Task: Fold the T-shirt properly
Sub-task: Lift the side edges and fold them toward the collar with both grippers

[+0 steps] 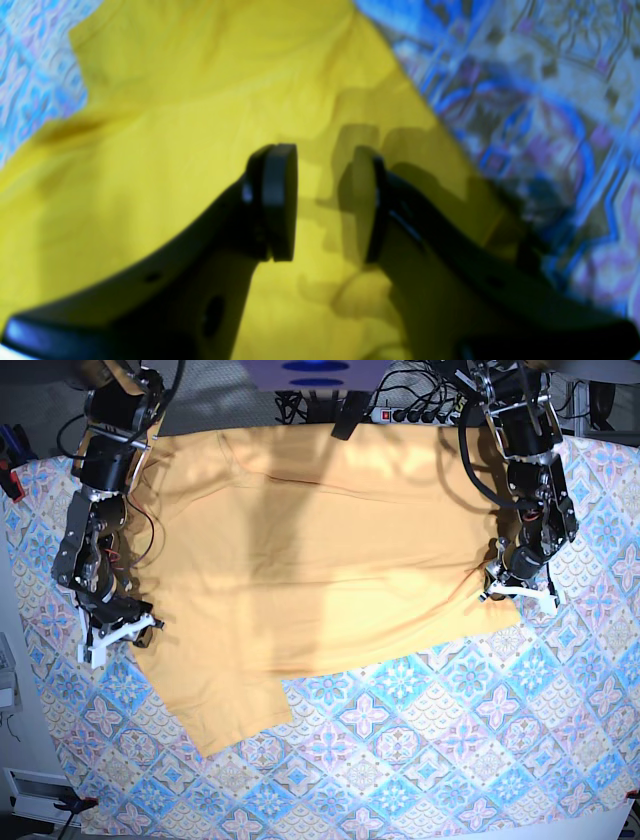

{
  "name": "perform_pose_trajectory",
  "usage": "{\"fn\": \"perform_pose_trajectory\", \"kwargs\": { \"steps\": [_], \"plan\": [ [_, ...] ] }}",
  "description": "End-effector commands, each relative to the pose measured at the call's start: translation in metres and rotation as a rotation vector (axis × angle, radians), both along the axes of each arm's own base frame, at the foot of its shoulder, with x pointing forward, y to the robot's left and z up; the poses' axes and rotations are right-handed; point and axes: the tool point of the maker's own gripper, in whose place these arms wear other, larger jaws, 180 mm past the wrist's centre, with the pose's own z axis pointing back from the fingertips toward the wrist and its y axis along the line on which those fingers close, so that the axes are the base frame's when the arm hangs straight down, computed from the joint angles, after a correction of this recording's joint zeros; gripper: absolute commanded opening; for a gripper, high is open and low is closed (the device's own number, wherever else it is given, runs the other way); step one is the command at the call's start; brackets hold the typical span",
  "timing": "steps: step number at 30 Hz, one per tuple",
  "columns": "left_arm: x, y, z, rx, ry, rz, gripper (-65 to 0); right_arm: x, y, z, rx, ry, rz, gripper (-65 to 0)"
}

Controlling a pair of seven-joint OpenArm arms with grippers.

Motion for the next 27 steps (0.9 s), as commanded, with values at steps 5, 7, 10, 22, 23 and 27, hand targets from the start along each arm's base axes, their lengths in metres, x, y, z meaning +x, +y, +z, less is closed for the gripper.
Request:
{"fn": "perform_pose_trajectory", "kwargs": {
  "steps": [5, 7, 10, 22, 23, 27],
  "plan": [
    [0.007, 0.011, 0.027, 0.034, -0.086, 0.001, -65.0, 0.031, -0.029, 0.015, -0.052, -0.076, -0.039, -46.2],
    [0.004, 0.011, 0.028, 0.033, -0.088, 0.001, -65.0, 0.033, -0.04, 0.013, -0.058, -0.074, -0.057, -46.2],
    [-0.001, 0.011, 0.026, 0.033, -0.08, 0.001, -65.0, 0.041, -0.042, 0.008, -0.075, -0.076, -0.041, -46.2],
    [-0.007, 0.011, 0.022, 0.033, -0.068, 0.001, -65.0, 0.054, -0.034, -0.017, -0.172, -0.106, 0.059, -46.1],
    [-0.008, 0.011, 0.021, 0.033, -0.065, 0.001, -65.0, 0.055, -0.034, -0.018, -0.172, -0.109, 0.056, -46.1],
    [-0.009, 0.01, 0.027, 0.044, -0.08, -0.008, -65.0, 0.048, -0.038, -0.03, -0.162, -0.09, 0.031, -45.3]
  ]
}}
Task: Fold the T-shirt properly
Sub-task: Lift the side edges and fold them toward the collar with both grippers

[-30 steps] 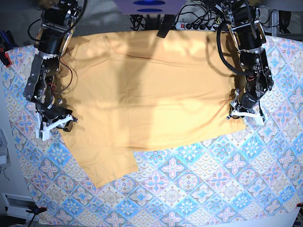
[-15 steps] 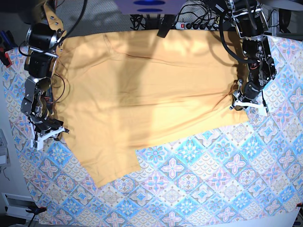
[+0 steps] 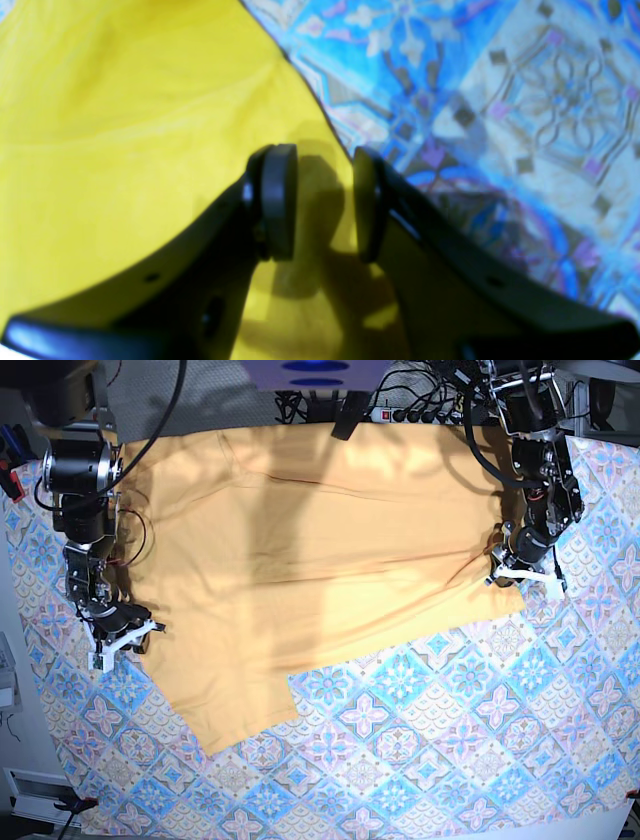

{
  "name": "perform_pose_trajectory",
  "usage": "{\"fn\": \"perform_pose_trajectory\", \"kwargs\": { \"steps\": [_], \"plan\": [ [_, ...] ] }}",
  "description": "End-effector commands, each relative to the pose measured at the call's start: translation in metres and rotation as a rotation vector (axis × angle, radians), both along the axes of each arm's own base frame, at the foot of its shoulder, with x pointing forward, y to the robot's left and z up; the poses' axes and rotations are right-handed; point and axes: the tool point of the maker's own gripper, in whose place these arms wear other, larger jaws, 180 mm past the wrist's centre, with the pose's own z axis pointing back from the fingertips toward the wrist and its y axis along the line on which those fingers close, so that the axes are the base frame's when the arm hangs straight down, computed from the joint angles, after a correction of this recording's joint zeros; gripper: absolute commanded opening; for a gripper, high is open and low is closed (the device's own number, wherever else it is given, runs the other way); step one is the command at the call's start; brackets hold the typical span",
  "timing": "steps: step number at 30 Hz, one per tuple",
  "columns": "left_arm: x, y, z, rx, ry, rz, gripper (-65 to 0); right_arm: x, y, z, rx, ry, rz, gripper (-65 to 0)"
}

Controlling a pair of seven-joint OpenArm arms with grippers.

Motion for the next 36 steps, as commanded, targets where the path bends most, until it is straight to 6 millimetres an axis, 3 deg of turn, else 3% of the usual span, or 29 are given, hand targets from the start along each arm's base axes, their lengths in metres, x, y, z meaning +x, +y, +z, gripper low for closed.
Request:
{"fn": "perform_pose_trajectory", "kwargs": {
  "steps": [1, 5, 11, 15, 21, 25, 29, 32, 36],
  "plan": [
    [0.015, 0.006, 0.021, 0.024, -0.068, -0.006, -65.0, 0.016, -0.011, 0.02, -0.013, -0.061, -0.012, -43.6],
    [0.016, 0.005, 0.022, 0.026, -0.072, -0.007, -65.0, 0.014, -0.011, 0.018, -0.012, -0.053, -0.012, -36.5],
    [0.016, 0.005, 0.023, 0.027, -0.074, -0.007, -65.0, 0.012, -0.009, 0.015, -0.009, -0.045, -0.005, -36.0],
    [0.011, 0.005, 0.019, 0.027, -0.062, -0.008, -65.0, 0.009, 0.012, 0.014, 0.061, -0.031, 0.095, -44.1],
    [0.009, 0.005, 0.018, 0.027, -0.058, -0.008, -65.0, 0.007, 0.022, 0.012, 0.087, -0.014, 0.135, -59.4],
    [0.01, 0.006, 0.018, 0.028, -0.058, -0.008, -65.0, 0.009, 0.023, 0.016, 0.099, -0.028, 0.144, -61.2],
    [0.008, 0.006, 0.018, 0.028, -0.055, -0.008, -65.0, 0.018, 0.024, 0.033, 0.08, -0.076, 0.168, -61.7],
    [0.001, 0.006, 0.014, 0.029, -0.041, -0.009, -65.0, 0.013, 0.016, 0.04, 0.042, -0.101, 0.186, -64.2],
    [-0.002, 0.005, 0.025, 0.053, -0.067, -0.024, -65.0, 0.004, 0.011, 0.047, 0.0, -0.124, 0.214, -64.2]
  ]
}}
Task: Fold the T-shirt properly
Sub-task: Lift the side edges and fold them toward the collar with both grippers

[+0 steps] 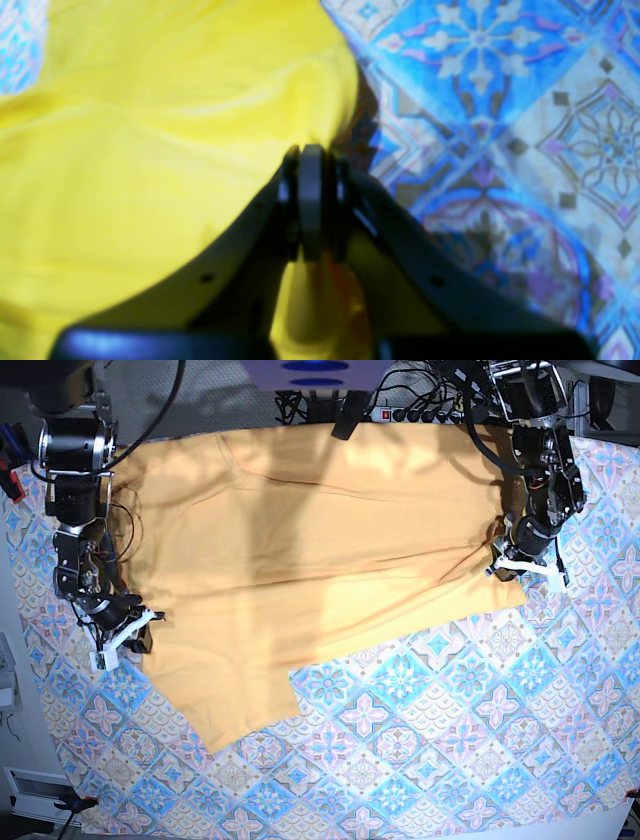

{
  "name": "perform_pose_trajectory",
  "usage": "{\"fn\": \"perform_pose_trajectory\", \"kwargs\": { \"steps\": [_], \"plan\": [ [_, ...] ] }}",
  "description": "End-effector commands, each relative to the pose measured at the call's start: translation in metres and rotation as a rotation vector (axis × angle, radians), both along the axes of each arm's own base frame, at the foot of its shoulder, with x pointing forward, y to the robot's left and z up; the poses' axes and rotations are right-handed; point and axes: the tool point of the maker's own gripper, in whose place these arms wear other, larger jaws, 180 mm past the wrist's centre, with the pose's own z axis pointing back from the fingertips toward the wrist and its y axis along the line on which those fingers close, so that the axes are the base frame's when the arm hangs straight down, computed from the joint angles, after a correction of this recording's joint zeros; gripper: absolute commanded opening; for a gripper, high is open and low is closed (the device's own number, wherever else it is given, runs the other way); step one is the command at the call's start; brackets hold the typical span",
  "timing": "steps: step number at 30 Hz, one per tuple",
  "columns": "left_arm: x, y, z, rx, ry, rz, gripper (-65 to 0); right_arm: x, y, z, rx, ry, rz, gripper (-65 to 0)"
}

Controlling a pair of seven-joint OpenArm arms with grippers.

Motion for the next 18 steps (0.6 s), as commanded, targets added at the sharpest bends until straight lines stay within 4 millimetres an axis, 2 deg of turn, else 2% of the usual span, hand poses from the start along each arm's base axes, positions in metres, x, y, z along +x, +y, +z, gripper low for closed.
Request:
{"fn": "perform_pose_trajectory", "kwargs": {
  "steps": [1, 5, 9, 13, 18],
  "plan": [
    [0.01, 0.006, 0.018, 0.028, -0.057, -0.005, -65.0, 0.011, -0.014, 0.022, -0.016, -0.065, -0.01, -64.2],
    [0.004, 0.006, 0.021, 0.041, -0.06, -0.014, -65.0, -0.003, -0.016, 0.019, -0.024, -0.07, -0.009, -64.2],
    [-0.003, 0.003, 0.031, 0.067, -0.078, -0.035, -65.0, -0.024, -0.04, 0.024, -0.026, -0.074, -0.081, -64.1],
    [-0.012, 0.0, 0.038, 0.086, -0.084, -0.053, -65.0, -0.041, -0.055, 0.037, -0.063, -0.077, -0.102, -64.1],
    [-0.03, -0.003, 0.039, 0.102, -0.068, -0.072, -65.0, -0.059, -0.055, 0.047, -0.103, -0.086, -0.084, -64.0]
  ]
}}
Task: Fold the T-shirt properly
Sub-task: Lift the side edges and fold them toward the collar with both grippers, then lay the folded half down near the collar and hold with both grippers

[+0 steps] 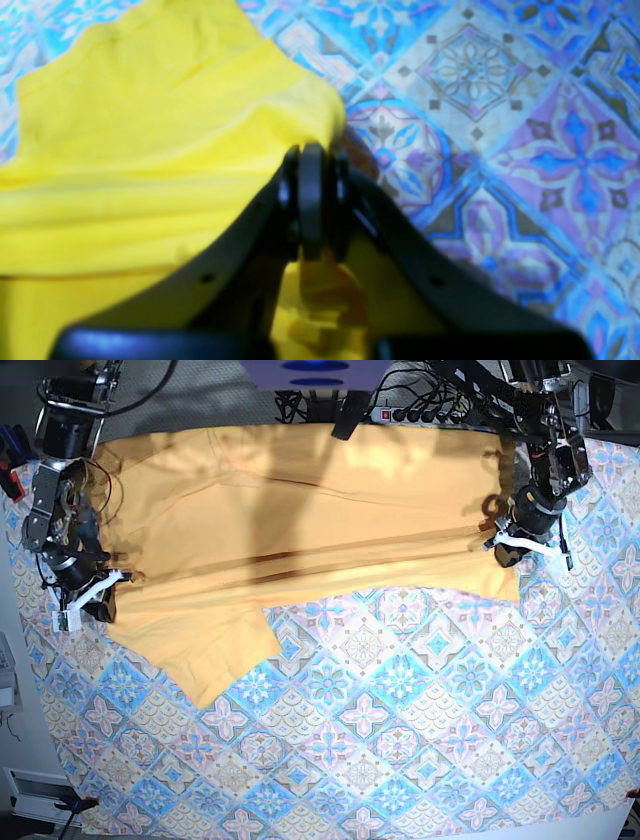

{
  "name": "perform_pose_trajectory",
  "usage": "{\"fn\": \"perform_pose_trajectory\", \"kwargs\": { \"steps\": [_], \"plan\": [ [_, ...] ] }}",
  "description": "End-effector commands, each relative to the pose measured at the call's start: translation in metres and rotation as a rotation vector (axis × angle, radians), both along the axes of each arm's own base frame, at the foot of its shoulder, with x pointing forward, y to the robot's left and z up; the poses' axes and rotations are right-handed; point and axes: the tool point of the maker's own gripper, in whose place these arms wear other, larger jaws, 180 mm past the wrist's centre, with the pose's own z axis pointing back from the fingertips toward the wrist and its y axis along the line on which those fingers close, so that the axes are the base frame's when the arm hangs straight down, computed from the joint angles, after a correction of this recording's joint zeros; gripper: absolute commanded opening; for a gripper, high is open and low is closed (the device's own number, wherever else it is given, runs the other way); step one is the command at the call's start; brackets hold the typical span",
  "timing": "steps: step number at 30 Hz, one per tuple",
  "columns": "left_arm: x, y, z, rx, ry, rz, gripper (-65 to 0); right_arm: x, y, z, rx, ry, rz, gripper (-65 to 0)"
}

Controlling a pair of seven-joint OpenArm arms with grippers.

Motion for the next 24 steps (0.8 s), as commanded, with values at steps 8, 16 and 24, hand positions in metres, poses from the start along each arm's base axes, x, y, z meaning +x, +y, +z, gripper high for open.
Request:
{"fn": "perform_pose_trajectory", "kwargs": {
  "steps": [8, 16, 24],
  "plan": [
    [-0.018, 0.005, 0.018, 0.054, -0.034, -0.042, -65.0, -0.008, -0.002, 0.021, -0.045, -0.056, 0.027, -64.2],
    [-0.048, 0.006, 0.006, 0.06, 0.028, -0.06, -65.0, -0.033, -0.012, 0.027, -0.076, -0.055, 0.012, -64.2],
    [-0.057, 0.007, 0.001, 0.063, 0.053, -0.061, -65.0, -0.054, -0.012, 0.017, -0.083, -0.017, 0.016, -64.2]
  ]
}}
